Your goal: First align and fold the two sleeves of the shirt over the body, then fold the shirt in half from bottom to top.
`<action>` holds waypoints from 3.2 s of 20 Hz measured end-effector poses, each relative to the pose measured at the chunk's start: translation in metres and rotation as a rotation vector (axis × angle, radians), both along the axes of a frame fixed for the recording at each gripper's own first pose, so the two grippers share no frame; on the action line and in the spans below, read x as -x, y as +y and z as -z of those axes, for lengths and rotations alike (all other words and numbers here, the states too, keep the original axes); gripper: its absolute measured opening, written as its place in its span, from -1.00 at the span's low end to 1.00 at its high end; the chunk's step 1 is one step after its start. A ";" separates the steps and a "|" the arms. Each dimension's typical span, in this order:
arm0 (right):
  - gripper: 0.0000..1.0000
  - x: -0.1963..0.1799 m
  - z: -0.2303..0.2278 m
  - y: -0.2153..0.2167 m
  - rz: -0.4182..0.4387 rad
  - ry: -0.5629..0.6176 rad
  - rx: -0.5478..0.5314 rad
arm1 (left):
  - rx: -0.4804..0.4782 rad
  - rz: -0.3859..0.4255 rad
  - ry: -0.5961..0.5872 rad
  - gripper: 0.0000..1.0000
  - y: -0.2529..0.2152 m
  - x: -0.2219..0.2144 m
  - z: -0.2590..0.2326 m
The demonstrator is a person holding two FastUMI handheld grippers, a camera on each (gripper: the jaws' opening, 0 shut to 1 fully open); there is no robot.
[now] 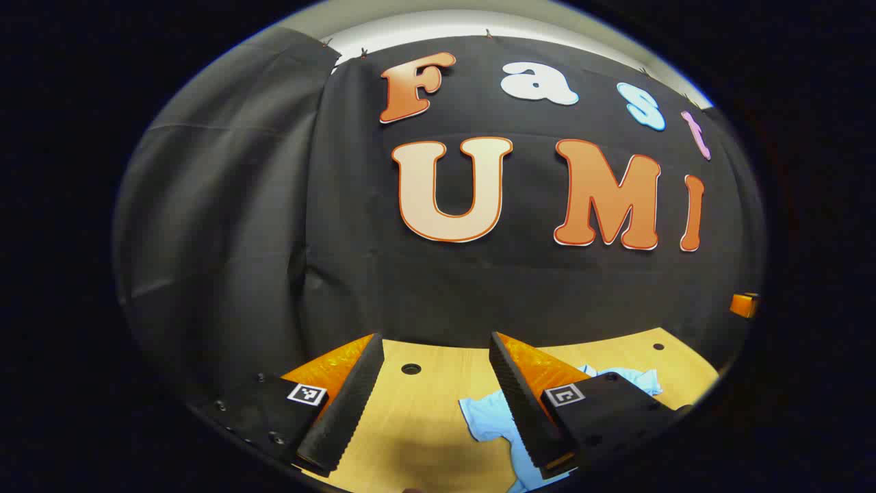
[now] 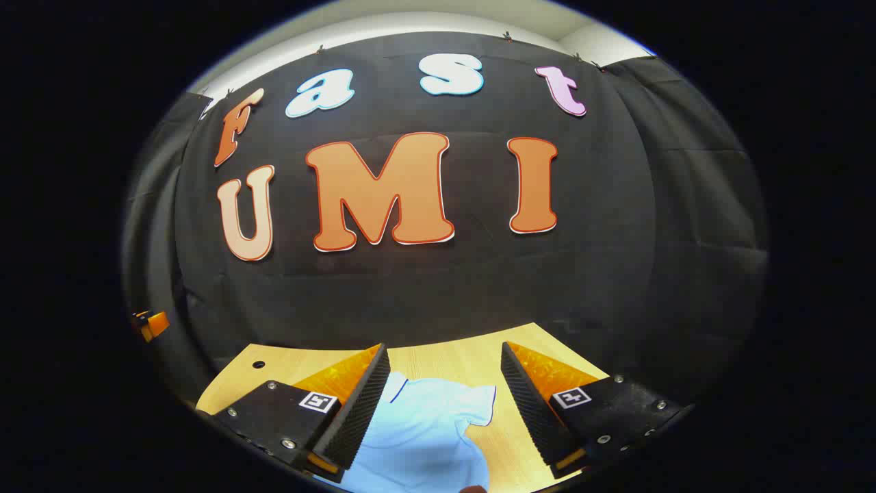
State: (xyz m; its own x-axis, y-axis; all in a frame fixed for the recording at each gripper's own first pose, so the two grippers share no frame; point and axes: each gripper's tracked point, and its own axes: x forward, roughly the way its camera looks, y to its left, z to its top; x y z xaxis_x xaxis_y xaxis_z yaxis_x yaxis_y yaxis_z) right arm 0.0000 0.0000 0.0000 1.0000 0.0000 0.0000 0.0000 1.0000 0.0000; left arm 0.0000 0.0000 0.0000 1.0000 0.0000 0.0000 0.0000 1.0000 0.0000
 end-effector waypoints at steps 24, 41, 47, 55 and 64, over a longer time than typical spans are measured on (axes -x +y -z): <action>0.97 -0.118 0.041 -0.061 0.033 0.292 0.051 | 0.016 -0.011 0.057 0.99 -0.079 -0.093 0.007; 0.97 -0.196 0.130 -0.078 0.066 0.699 0.052 | -0.052 -0.041 0.065 0.99 -0.057 -0.104 0.004; 0.97 -0.210 0.187 -0.093 0.093 0.871 0.087 | -0.036 -0.062 0.089 1.00 -0.045 -0.109 0.016; 0.98 -0.212 0.256 -0.096 0.086 1.089 0.119 | -0.021 -0.095 0.124 1.00 -0.030 -0.108 0.031; 0.98 -0.210 0.290 -0.099 0.116 1.199 0.079 | -0.022 -0.119 0.152 0.99 -0.020 -0.105 0.044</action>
State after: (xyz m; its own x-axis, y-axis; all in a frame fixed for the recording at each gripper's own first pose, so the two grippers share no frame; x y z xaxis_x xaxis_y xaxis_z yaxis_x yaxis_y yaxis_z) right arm 0.2103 -0.0986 -0.2903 0.3581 -0.1321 -0.9243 0.0480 0.9912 -0.1231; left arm 0.1048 -0.0202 -0.0441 0.9814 0.1197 -0.1500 -0.1163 0.9927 0.0309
